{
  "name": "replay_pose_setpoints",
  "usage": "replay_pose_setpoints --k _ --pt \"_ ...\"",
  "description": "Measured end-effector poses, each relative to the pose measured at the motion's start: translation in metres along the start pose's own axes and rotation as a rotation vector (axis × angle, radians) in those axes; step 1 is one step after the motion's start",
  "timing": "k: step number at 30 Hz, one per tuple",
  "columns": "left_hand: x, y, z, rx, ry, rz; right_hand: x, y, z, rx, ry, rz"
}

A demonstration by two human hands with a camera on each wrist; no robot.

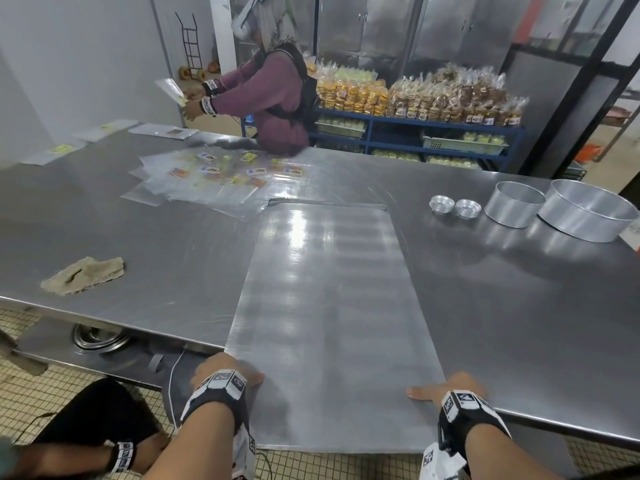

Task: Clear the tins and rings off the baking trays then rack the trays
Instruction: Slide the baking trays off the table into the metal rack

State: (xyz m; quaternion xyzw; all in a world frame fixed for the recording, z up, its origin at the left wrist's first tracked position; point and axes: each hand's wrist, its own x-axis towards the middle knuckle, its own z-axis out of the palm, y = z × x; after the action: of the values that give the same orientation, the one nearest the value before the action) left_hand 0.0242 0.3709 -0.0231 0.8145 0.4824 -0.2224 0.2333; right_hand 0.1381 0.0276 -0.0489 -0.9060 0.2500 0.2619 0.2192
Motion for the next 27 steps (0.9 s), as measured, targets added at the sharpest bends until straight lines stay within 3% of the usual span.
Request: replay_pose_setpoints --k 11,19,23,27 --pt "-0.016 0.004 -0.020 0.080 -0.070 0.122 -0.008 0.007 0.003 0.001 -0.017 0.001" --pt "-0.010 -0.010 -0.025 0.265 -0.110 0.145 -0.027 0.029 0.007 -0.155 -0.161 -0.004" --pt "-0.004 -0.008 -0.032 0.214 -0.207 0.209 -0.024 0.032 -0.001 -0.238 -0.195 -0.029" --pt "0.015 -0.001 -0.017 -0.070 -0.131 0.215 -0.014 0.031 0.012 -0.044 -0.024 -0.070"
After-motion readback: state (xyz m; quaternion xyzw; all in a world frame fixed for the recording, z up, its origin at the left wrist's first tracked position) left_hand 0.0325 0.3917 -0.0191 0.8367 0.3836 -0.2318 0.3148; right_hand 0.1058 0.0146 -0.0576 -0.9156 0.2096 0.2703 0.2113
